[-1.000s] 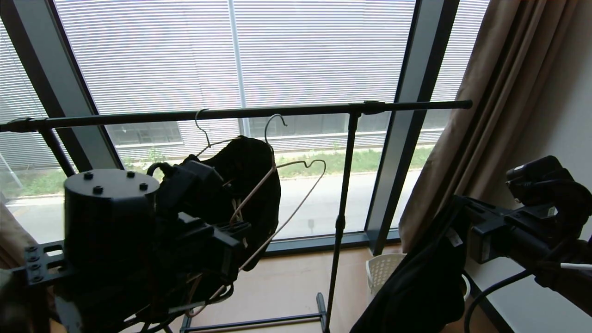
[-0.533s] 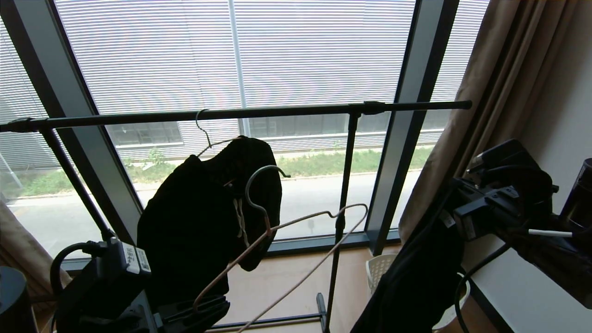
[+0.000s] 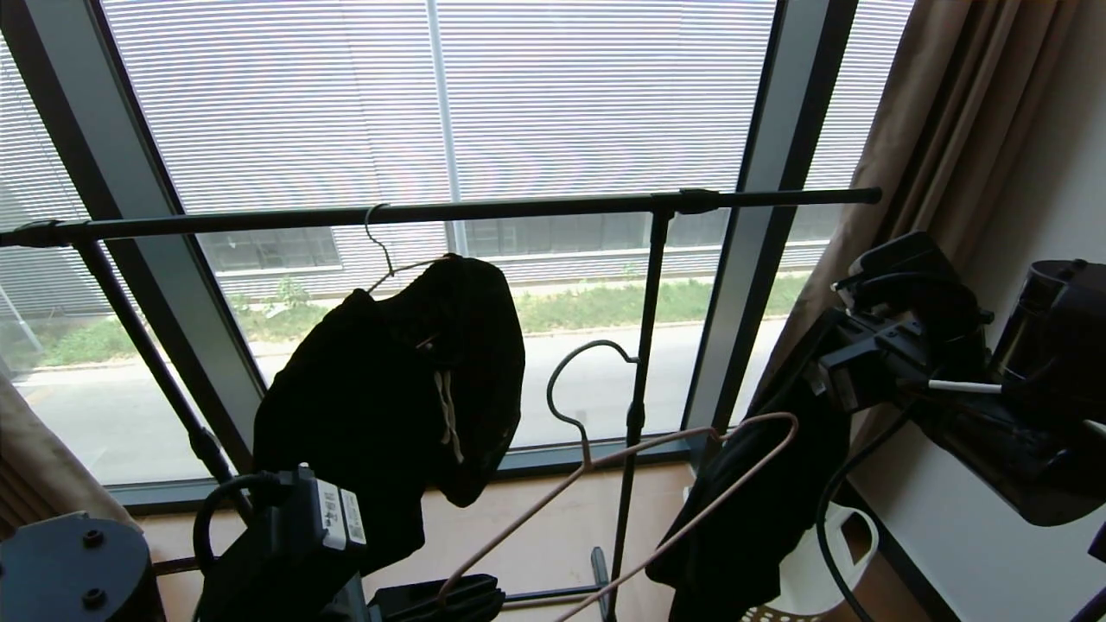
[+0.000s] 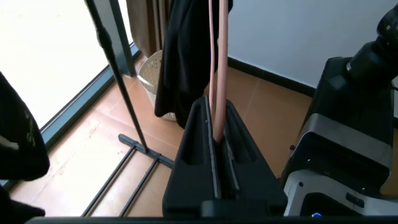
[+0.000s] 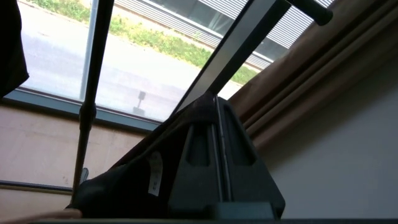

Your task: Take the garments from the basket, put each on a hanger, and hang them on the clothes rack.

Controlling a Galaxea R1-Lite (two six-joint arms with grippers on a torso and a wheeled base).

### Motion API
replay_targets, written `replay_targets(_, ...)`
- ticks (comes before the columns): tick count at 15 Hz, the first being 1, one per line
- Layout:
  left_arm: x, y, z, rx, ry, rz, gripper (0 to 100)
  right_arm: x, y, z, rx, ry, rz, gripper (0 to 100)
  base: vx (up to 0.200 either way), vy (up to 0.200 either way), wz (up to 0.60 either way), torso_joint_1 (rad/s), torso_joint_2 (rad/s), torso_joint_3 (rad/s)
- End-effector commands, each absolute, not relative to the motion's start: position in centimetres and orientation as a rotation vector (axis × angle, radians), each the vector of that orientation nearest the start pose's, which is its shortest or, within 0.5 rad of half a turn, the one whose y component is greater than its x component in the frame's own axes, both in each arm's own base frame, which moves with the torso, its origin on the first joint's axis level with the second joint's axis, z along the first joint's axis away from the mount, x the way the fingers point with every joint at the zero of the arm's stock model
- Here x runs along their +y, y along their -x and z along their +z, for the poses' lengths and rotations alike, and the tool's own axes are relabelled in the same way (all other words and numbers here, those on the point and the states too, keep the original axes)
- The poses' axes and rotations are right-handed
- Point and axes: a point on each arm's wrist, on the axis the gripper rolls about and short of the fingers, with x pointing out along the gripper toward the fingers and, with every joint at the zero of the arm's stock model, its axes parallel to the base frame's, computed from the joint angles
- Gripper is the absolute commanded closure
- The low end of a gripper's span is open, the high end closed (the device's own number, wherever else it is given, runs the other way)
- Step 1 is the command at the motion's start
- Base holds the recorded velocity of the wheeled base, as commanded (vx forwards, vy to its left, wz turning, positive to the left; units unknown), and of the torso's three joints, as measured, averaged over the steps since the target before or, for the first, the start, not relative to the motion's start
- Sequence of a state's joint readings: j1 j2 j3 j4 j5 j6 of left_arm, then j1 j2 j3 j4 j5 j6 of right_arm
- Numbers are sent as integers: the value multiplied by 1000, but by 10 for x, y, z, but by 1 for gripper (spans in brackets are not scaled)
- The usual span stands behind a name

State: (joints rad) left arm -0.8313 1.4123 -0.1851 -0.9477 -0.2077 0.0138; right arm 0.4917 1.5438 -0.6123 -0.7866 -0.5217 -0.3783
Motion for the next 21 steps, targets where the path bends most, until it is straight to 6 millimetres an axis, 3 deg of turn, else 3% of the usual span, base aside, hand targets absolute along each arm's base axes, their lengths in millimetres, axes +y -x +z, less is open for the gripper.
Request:
replay_targets(1,-148,-125,125,299,-112,-1047,100,114,-236,189,136,451,-5,100,0,0,0,0,0,0)
replay_targets(11,-176,-161,134,266,-95,-1007,100,115,-225,188,133,449,14,100,0,0,0,0,0,0)
replay_targets(16,-180,-164,137,252,-93,-994,100,123,-222,187,129,449,49,100,0,0,0,0,0,0)
replay_targets(21,-183,-159,138,245,-94,-1019,100,127,-233,196,107,389,-15,100,0,0,0,0,0,0)
